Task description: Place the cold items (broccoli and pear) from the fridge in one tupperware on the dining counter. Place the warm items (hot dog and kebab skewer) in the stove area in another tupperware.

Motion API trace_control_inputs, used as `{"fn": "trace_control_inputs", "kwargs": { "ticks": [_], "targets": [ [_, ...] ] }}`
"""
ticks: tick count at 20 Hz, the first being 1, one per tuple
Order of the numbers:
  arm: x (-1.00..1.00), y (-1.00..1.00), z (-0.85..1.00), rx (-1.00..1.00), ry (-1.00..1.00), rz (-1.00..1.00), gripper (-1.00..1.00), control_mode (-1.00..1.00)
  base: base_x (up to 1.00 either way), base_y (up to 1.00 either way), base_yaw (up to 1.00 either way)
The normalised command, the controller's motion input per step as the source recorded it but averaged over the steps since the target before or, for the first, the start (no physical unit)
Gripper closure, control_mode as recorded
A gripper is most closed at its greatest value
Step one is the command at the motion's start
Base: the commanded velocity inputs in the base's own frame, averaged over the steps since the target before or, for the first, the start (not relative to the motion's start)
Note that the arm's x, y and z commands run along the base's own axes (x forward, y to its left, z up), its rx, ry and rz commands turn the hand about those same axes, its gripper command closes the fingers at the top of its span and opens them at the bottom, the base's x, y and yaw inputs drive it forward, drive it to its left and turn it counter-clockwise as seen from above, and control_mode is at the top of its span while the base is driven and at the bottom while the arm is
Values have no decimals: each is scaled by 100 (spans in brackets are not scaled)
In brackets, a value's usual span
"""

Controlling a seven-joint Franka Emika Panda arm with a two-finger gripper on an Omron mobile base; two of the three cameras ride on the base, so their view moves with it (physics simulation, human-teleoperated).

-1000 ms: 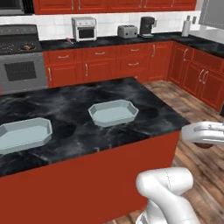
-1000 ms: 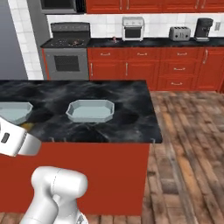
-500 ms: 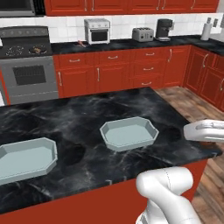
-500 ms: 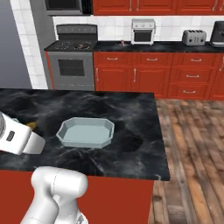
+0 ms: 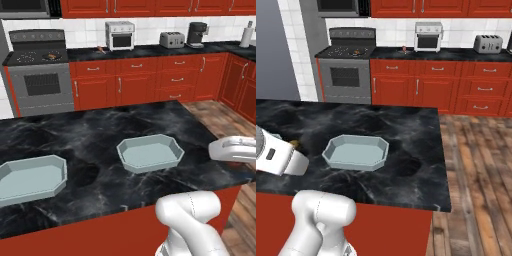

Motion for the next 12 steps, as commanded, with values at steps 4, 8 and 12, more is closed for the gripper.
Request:
{"fn": "trace_control_inputs", "kwargs": {
  "ticks": [4, 8, 12],
  "targets": [
    [100, 0, -22, 4, 59, 15, 100, -100, 0, 0, 0],
    [93, 0, -48, 0, 51, 13, 100, -100, 0, 0, 0],
    [46, 0, -59, -1, 26, 6, 100, -100, 0, 0, 0]
  ]
}}
